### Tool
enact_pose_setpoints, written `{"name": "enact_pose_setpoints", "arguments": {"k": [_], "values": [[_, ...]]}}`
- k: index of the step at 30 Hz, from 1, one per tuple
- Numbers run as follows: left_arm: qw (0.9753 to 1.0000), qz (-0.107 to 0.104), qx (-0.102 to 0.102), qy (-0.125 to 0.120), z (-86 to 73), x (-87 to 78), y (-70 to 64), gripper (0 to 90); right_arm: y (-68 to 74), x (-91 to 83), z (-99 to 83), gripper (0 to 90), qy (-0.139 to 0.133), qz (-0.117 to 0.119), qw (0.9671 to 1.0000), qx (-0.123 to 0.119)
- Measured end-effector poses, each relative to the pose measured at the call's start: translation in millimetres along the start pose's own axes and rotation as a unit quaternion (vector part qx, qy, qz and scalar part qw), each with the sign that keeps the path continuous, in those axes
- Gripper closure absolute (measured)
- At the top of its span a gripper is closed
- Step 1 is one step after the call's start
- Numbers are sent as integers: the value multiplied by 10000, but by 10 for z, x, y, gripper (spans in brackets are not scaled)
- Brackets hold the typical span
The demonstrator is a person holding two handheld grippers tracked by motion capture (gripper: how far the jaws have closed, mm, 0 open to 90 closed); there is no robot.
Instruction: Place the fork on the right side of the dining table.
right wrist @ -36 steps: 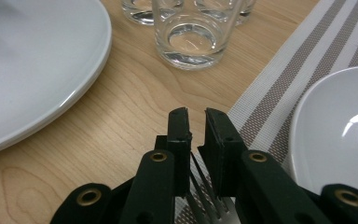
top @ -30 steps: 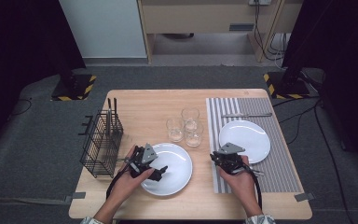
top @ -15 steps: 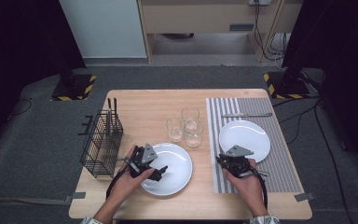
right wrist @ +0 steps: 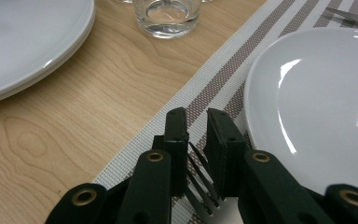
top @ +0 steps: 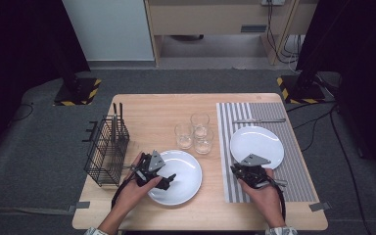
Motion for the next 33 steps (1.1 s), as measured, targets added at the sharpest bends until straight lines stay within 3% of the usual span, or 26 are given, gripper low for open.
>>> {"name": "enact_pose_setpoints", "arguments": {"k": [7,20,33], "values": [[10000,13,8,9,0,2,5,40,-103,-48,55,767,-363,-95,9992,104],[10000,-3,23,-11,6,3,-7,40,-124,85,32,709,-130,-253,9996,-67],[10000,3,17,6,4,4,-2,39,-73,91,12,724,1,-164,9997,-194]]}}
Point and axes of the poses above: each handheld gripper's, and its own axes: x roughly forward along the jaws, z roughly out of its top, y roughly to its left, the point moved 2 cm from there along x, roughly forward along the jaws, and after that the axes turned 1 degree about -y, right-handed, at the moved point
